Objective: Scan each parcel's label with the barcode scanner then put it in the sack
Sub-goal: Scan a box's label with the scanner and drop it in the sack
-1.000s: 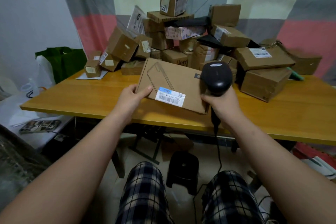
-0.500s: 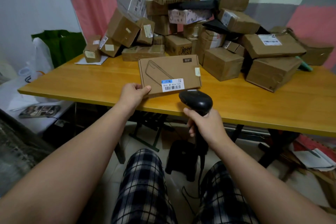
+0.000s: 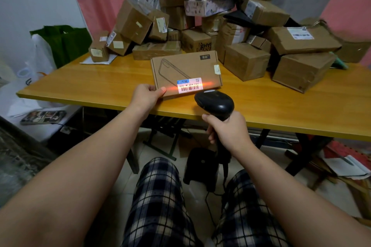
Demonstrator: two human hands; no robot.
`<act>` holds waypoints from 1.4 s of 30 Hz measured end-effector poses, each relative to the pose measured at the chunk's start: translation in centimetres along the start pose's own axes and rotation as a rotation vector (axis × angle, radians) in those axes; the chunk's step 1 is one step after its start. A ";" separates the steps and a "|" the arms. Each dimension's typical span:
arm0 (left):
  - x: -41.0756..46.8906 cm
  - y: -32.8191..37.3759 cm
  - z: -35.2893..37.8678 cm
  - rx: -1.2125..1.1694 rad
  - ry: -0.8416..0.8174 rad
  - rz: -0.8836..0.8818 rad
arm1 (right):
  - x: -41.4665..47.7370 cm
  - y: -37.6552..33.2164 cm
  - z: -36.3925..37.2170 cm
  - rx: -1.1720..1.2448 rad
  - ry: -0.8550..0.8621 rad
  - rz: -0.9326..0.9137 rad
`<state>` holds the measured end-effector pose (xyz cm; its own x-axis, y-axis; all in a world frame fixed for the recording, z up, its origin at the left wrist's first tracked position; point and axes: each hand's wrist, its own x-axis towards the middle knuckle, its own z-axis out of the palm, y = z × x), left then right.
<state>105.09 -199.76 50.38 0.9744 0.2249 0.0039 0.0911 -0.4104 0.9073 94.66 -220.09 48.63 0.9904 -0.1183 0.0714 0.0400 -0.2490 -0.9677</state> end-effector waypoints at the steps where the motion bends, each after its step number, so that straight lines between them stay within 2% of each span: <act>1: 0.0 0.0 0.0 0.005 -0.001 -0.002 | 0.0 0.0 -0.1 -0.007 -0.001 0.002; 16: 0.1 -0.4 0.4 -0.002 0.026 0.035 | -0.2 0.2 -0.4 -0.010 -0.004 -0.018; 21: -1.8 0.0 -0.6 -0.050 0.027 0.135 | 0.4 -0.4 0.0 -0.003 -0.035 -0.074; 25: -4.7 -0.9 -3.3 -0.043 0.096 0.230 | 1.4 -1.5 1.9 -0.017 -0.130 -0.172; 28: -7.1 -3.8 -6.5 -0.064 0.258 0.229 | 2.1 -2.1 5.4 -0.042 -0.270 -0.238; 34: -12.4 -11.4 -14.1 -0.157 0.657 0.095 | 1.3 -3.8 17.2 -0.157 -0.597 -0.355; 37: -15.9 -15.9 -18.4 -0.097 0.866 -0.010 | -0.4 -3.9 23.0 -0.227 -0.770 -0.373; 42: -21.2 -21.6 -23.0 -0.029 1.190 -0.102 | -3.2 -2.7 30.5 -0.227 -0.895 -0.422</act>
<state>77.69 -175.35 40.35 0.1596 0.9391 0.3045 0.1374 -0.3265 0.9352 95.41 -189.72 43.68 0.6399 0.7620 0.0991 0.4759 -0.2917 -0.8297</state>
